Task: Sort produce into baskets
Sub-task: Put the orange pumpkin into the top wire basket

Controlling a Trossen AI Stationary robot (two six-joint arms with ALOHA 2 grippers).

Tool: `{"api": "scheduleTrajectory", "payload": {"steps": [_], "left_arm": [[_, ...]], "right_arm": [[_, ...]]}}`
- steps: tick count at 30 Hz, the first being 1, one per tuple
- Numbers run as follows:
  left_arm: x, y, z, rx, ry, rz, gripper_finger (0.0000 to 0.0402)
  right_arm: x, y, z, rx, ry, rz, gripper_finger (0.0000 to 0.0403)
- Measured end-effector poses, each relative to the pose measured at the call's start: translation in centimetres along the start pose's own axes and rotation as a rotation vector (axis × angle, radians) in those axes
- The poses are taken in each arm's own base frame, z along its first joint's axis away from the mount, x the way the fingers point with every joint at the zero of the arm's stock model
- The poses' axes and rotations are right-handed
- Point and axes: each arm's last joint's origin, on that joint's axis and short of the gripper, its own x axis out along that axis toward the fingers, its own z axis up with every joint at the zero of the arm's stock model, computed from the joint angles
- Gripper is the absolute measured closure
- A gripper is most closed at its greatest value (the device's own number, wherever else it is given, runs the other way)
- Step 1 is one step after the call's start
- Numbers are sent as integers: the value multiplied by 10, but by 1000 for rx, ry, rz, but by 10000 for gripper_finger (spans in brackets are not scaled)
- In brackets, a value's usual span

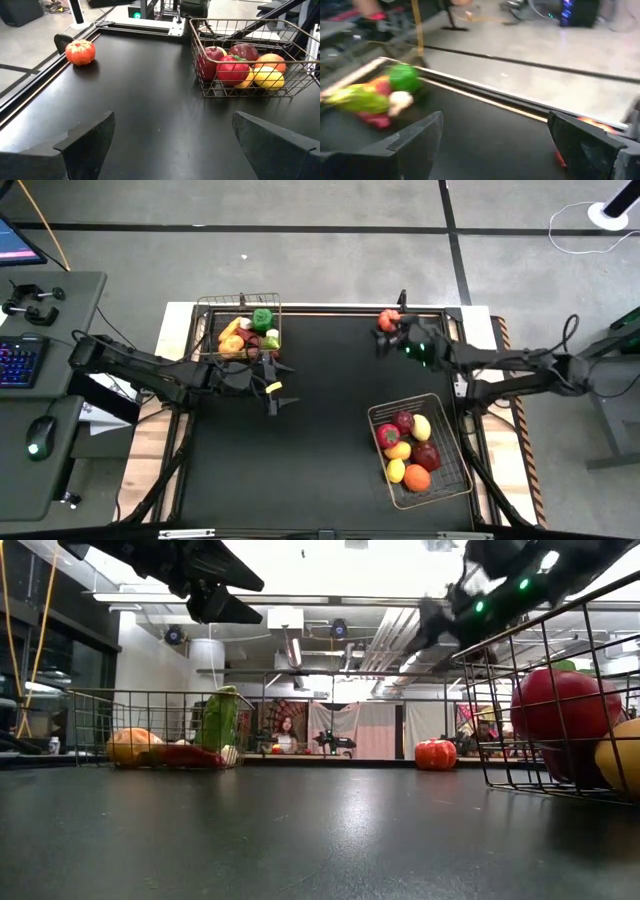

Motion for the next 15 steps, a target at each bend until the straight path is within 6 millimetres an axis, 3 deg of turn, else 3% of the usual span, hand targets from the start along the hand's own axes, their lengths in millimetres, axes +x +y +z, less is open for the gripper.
{"api": "scheduleTrajectory", "payload": {"steps": [7, 15], "left_arm": [[0, 0, -2, 16, 20, 3, 9], [0, 1, -4, -3, 44, 6, 9]], "right_arm": [[36, -40, -5, 232, 45, -199, 48], [59, -60, -16, 365, 61, -313, 48]]}}
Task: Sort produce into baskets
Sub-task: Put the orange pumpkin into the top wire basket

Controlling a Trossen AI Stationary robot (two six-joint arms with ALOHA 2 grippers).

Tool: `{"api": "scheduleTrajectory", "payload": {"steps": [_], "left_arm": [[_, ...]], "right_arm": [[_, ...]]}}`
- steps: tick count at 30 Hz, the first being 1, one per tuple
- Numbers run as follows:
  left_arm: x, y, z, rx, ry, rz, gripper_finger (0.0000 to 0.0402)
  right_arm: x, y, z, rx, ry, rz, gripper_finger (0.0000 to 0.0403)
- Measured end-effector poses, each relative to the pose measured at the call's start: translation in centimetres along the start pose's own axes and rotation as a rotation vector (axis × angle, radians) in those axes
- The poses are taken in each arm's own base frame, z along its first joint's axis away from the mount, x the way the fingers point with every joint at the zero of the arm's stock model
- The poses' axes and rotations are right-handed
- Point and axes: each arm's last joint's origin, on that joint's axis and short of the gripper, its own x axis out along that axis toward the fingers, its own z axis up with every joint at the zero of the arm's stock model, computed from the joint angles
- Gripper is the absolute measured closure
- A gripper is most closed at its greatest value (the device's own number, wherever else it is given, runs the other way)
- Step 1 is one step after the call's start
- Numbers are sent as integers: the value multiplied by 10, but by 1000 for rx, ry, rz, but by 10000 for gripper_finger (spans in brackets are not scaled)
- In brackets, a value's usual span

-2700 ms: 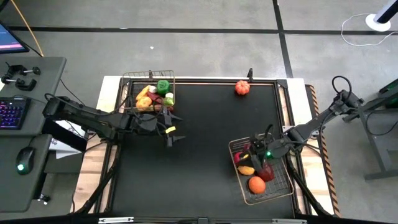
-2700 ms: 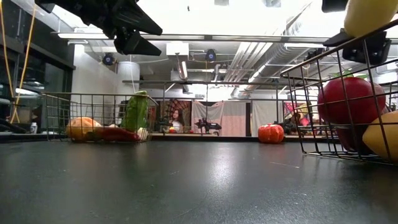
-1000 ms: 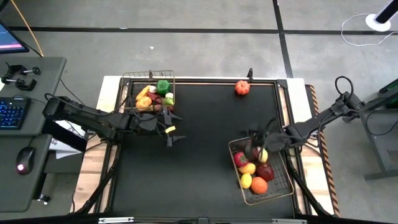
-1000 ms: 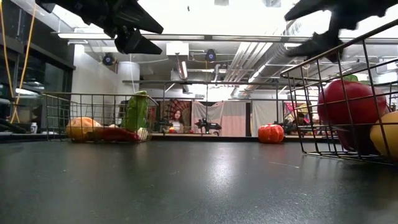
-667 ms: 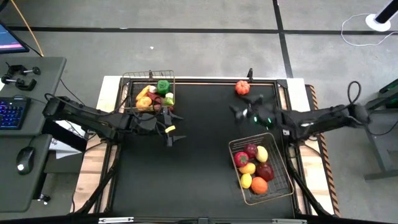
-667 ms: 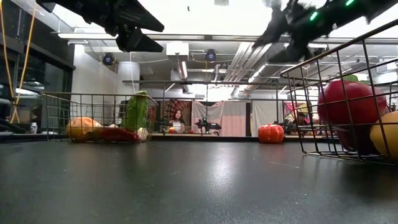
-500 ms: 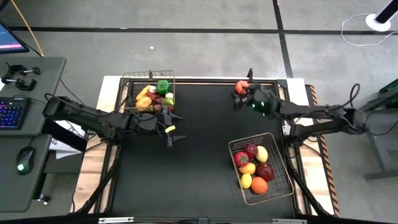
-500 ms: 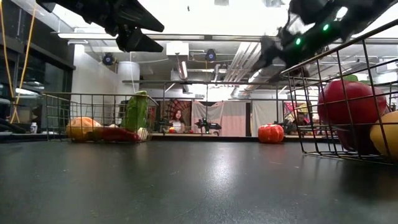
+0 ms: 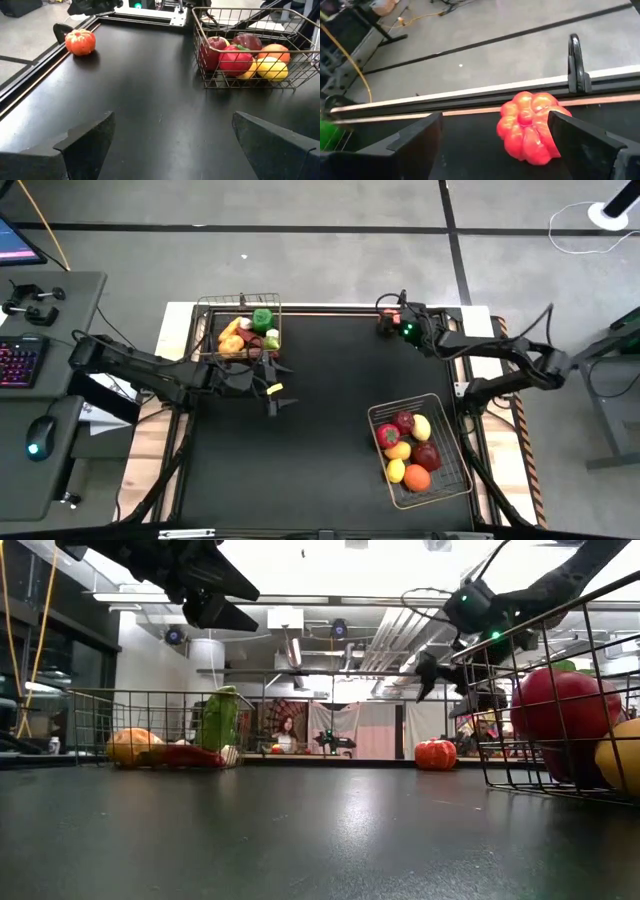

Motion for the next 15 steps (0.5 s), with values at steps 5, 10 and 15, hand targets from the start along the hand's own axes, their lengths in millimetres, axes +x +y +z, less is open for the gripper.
{"api": "scheduleTrajectory", "payload": {"steps": [5, 10, 15], "left_arm": [[0, 0, 0, -1, 0, 0, 9], [0, 0, 0, 0, 0, 0, 9], [0, 0, 0, 0, 0, 0, 9]], "right_arm": [[12, -5, -4, 35, -25, -66, 48], [18, -9, -9, 80, -53, -134, 48], [20, -10, -11, 72, -53, -152, 48]]}}
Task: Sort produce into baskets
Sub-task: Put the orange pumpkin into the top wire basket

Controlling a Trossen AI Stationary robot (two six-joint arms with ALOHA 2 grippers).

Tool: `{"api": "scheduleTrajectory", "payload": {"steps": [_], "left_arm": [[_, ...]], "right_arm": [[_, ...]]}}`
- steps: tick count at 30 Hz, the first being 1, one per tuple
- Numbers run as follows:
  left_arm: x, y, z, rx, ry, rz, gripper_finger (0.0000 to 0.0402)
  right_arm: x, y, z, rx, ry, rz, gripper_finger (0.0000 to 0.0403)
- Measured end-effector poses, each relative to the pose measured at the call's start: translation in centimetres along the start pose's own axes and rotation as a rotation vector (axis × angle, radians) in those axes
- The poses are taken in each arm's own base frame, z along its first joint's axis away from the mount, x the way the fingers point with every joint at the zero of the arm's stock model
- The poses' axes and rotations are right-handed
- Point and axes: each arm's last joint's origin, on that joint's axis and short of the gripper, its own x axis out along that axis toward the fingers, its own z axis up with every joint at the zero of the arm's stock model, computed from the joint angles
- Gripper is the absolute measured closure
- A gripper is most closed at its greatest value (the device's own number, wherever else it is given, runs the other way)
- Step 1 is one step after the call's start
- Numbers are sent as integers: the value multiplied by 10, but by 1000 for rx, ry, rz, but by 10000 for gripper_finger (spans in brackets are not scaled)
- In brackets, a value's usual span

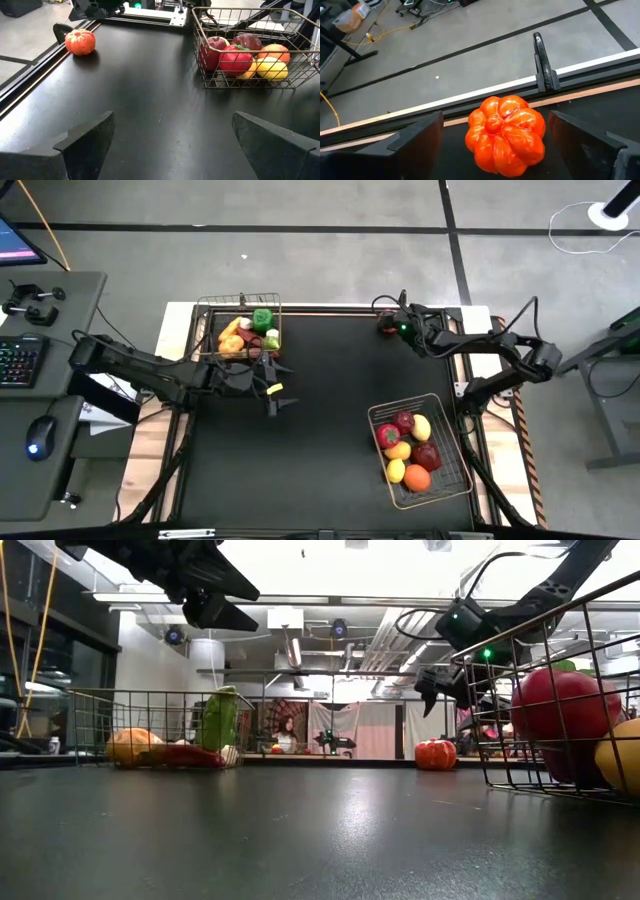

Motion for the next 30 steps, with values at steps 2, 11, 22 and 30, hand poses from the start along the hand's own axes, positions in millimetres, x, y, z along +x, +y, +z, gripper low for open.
{"api": "scheduleTrajectory", "payload": {"steps": [2, 11, 22, 30], "left_arm": [[0, 0, 0, 0, 0, 0, 9], [0, 0, 0, 0, 0, 0, 9], [0, 0, 0, -1, 0, 0, 9], [0, 0, 0, -10, 0, 0, 9]], "right_arm": [[0, 0, 0, -2, 0, 0, 48], [0, 3, -3, 14, 102, 98, 48], [-17, 34, -7, -225, 189, 567, 48], [-17, 34, -7, -220, 178, 537, 46]]}}
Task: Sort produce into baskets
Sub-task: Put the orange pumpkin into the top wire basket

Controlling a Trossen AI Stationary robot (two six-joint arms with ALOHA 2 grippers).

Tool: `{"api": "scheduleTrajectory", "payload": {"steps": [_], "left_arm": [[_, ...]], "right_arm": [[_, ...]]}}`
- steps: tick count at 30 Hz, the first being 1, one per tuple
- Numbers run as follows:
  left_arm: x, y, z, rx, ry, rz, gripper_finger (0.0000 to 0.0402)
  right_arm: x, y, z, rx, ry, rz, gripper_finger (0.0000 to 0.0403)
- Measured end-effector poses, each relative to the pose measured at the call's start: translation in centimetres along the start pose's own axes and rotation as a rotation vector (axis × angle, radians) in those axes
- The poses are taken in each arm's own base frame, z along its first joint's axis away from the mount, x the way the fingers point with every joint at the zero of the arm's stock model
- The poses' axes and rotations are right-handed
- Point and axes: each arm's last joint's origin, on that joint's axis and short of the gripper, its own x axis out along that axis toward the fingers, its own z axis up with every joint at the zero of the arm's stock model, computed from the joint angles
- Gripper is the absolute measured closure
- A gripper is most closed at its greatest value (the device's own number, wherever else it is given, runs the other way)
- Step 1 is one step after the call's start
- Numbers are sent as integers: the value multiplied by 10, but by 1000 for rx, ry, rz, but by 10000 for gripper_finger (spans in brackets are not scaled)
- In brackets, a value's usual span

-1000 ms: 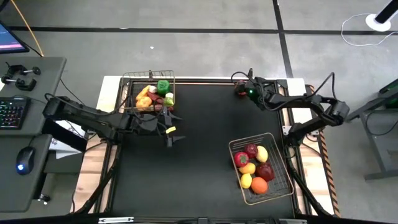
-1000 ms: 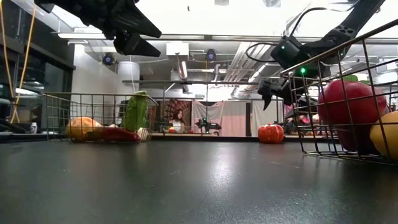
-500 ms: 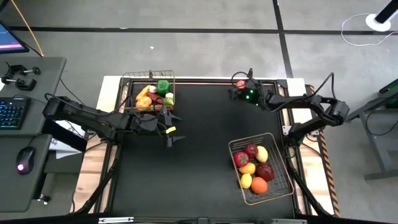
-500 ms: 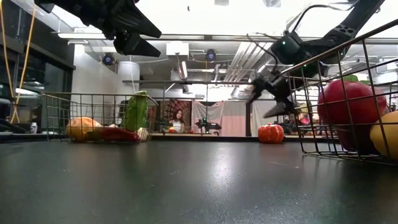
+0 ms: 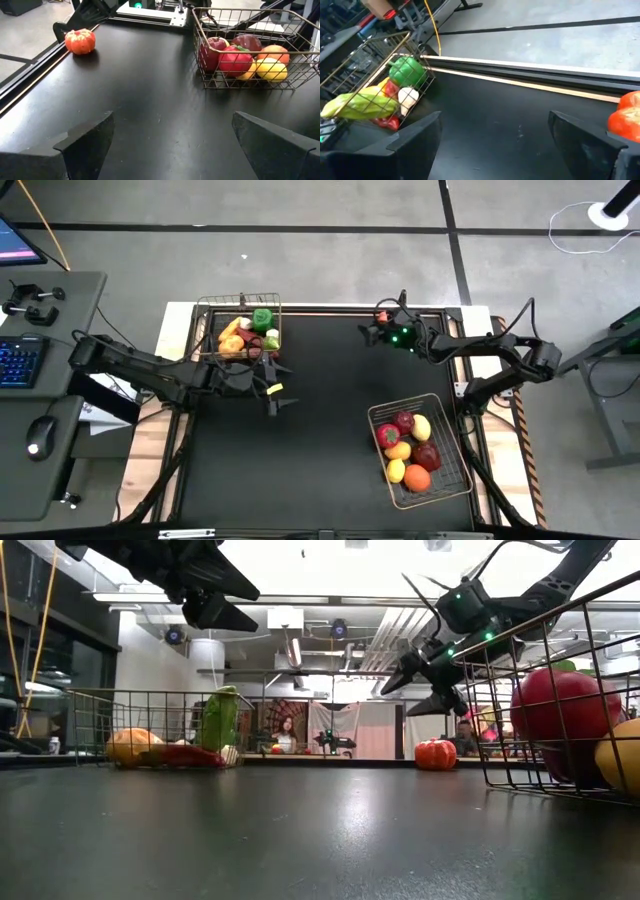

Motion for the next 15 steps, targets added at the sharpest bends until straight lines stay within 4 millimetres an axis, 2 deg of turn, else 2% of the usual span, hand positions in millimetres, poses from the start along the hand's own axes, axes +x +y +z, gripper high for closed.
{"api": "scheduleTrajectory", "payload": {"steps": [6, 15], "left_arm": [[0, 0, 0, 0, 0, 0, 9], [0, 0, 0, 1, 0, 0, 9]], "right_arm": [[0, -2, -2, -39, 23, -18, 9], [0, -6, -8, -82, 86, -56, 5]]}}
